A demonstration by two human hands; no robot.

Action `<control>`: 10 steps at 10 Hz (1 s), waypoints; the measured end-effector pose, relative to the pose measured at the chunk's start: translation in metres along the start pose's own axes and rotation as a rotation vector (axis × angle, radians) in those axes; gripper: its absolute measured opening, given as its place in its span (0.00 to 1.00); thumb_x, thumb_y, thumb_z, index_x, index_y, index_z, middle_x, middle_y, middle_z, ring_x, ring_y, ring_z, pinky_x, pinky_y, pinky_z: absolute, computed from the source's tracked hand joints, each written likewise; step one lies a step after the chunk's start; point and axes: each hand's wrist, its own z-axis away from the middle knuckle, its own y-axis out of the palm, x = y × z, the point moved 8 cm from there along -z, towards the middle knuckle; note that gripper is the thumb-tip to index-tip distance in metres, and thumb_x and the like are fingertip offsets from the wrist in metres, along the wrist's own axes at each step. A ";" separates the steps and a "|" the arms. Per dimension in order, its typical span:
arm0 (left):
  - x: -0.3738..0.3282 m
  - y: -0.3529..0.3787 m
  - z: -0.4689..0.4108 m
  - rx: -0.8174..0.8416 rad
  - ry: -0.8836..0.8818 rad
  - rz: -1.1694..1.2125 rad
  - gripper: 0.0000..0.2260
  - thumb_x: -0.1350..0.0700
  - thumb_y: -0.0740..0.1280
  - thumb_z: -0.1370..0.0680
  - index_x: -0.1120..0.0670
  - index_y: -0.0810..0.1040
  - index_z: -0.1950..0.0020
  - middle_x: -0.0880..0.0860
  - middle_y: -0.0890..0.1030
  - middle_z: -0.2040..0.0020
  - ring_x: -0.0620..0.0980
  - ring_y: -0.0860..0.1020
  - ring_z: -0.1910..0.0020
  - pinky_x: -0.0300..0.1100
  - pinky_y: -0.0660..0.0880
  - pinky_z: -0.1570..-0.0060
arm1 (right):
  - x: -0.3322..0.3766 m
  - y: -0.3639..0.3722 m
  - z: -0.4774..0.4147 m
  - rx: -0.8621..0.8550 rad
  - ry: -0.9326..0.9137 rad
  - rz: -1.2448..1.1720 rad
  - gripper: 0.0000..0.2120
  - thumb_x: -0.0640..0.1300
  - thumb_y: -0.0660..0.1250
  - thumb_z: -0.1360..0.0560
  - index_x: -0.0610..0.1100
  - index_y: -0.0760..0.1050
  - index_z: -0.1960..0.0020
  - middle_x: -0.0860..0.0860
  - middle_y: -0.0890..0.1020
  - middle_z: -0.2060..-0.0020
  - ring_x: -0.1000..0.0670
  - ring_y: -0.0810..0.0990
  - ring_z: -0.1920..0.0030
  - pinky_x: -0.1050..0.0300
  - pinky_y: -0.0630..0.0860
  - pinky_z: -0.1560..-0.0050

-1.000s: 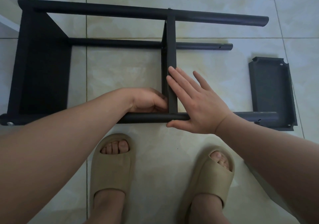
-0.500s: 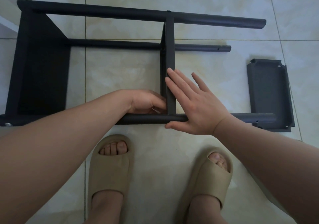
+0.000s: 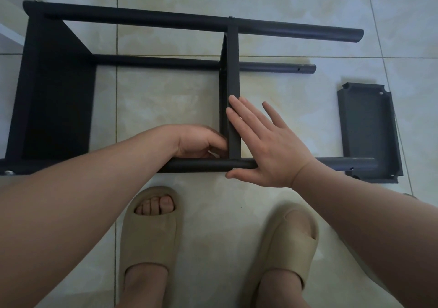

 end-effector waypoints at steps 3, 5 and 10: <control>-0.003 -0.006 0.000 -0.085 0.018 -0.044 0.06 0.70 0.63 0.23 0.65 0.79 0.51 0.62 0.79 0.59 0.55 0.79 0.62 0.42 0.75 0.60 | 0.000 -0.001 0.000 -0.017 0.000 -0.011 0.51 0.74 0.56 0.26 0.37 0.53 0.18 0.42 0.52 0.18 0.43 0.50 0.18 0.35 0.54 0.22; -0.003 0.002 0.000 -0.003 0.015 -0.013 0.09 0.67 0.60 0.21 0.60 0.80 0.51 0.53 0.84 0.59 0.49 0.83 0.59 0.41 0.78 0.57 | 0.000 -0.001 0.000 -0.017 -0.003 -0.009 0.51 0.74 0.56 0.26 0.37 0.53 0.18 0.42 0.52 0.18 0.43 0.50 0.18 0.36 0.54 0.22; -0.001 0.002 0.000 -0.001 0.001 -0.024 0.10 0.66 0.61 0.21 0.59 0.81 0.53 0.54 0.84 0.59 0.49 0.82 0.59 0.41 0.78 0.56 | 0.000 0.000 0.000 -0.009 -0.005 -0.001 0.51 0.75 0.54 0.25 0.37 0.52 0.18 0.42 0.51 0.18 0.43 0.49 0.18 0.36 0.53 0.22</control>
